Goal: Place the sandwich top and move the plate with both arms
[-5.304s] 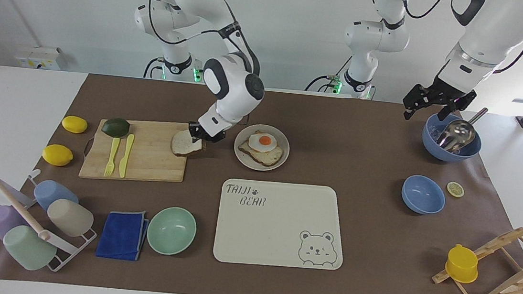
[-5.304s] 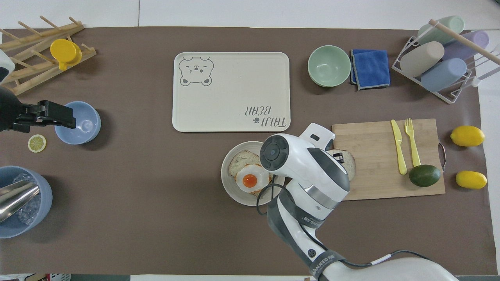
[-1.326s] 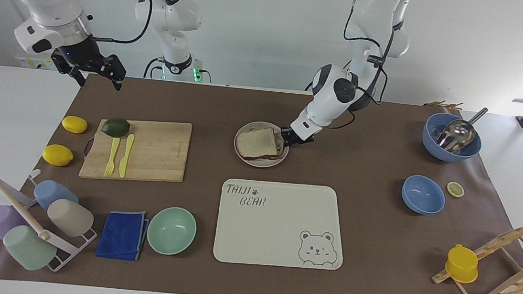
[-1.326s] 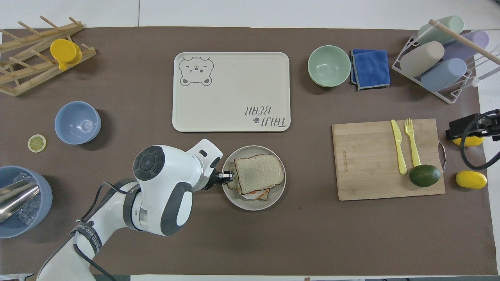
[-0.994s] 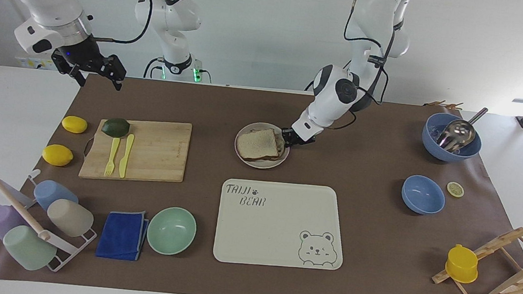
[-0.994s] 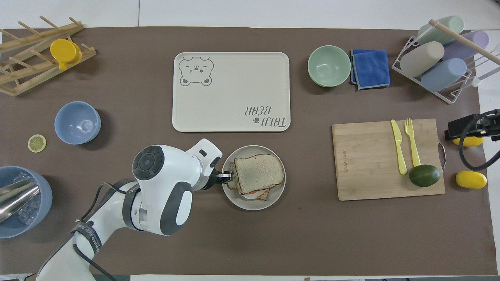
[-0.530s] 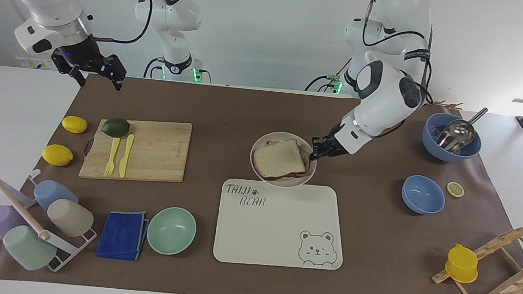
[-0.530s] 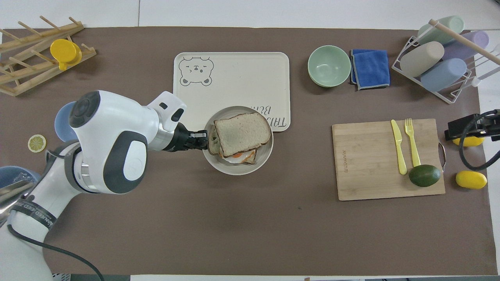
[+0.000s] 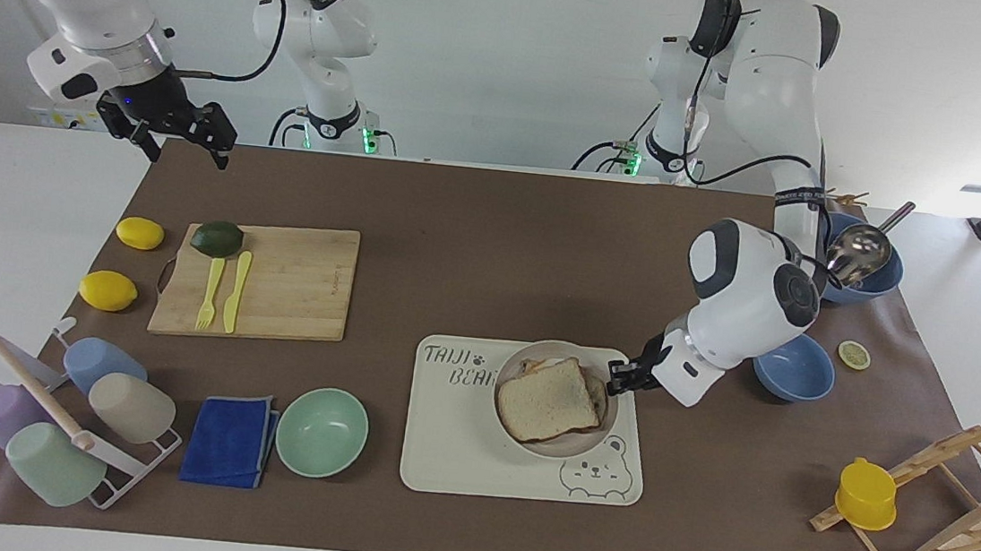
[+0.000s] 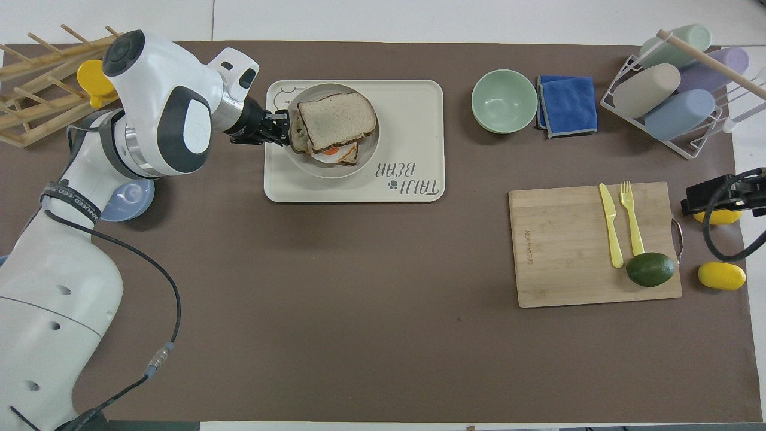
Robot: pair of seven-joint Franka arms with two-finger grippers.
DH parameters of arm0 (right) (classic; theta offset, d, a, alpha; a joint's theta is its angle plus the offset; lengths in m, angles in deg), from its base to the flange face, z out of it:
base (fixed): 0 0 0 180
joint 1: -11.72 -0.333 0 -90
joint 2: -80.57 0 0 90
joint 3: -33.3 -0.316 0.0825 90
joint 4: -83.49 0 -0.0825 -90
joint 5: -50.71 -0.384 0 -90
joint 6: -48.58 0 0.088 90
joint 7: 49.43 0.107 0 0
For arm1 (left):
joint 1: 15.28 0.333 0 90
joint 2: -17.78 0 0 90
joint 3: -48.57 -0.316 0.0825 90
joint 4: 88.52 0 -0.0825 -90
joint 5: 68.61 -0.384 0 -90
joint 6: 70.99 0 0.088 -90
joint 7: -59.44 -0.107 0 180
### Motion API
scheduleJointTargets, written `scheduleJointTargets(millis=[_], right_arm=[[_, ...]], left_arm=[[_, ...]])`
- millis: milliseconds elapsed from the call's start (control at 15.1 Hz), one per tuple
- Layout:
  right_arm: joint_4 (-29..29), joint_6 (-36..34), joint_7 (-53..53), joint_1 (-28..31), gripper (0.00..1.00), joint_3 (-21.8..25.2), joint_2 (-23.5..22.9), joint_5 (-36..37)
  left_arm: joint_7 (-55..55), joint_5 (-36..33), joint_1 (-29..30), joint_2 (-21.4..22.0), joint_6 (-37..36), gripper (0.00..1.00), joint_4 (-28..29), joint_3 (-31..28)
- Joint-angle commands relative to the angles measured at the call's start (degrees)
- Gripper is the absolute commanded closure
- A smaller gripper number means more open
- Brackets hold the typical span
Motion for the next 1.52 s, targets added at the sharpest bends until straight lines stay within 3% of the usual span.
scheduleJointTargets(millis=[0,331,398,530,729,928,1061,1459], right_arm=[[0.1,-0.8,0.3,0.3,0.00,-0.1,0.5,-1.3],[0.1,-0.8,0.3,0.3,0.00,-0.1,0.5,-1.3],[0.1,-0.8,0.3,0.3,0.00,-0.1,0.5,-1.3],[0.1,-0.8,0.3,0.3,0.00,-0.1,0.5,-1.3],[0.1,-0.8,0.3,0.3,0.00,-0.1,0.5,-1.3],[0.1,-0.8,0.3,0.3,0.00,-0.1,0.5,-1.3],[0.1,-0.8,0.3,0.3,0.00,-0.1,0.5,-1.3],[0.1,-0.8,0.3,0.3,0.00,-0.1,0.5,-1.3]], left_arm=[[-0.2,-2.7,-0.3,0.1,1.9,1.00,-0.2,0.2],[-0.9,-2.7,-1.0,0.8,3.9,1.00,2.6,0.2],[-0.9,-2.6,-0.9,0.8,3.7,0.77,2.5,0.2],[-0.7,-2.5,-0.6,0.8,3.1,0.00,1.9,0.2],[-0.5,-2.1,1.3,3.1,-1.4,0.00,0.8,0.1],[-0.8,-6.5,5.0,9.3,-6.6,0.00,1.3,-1.3],[-0.8,-11.7,5.1,13.1,-8.9,0.00,1.4,-2.0],[-1.1,-16.6,5.1,26.5,-23.4,0.00,2.8,-5.5]])
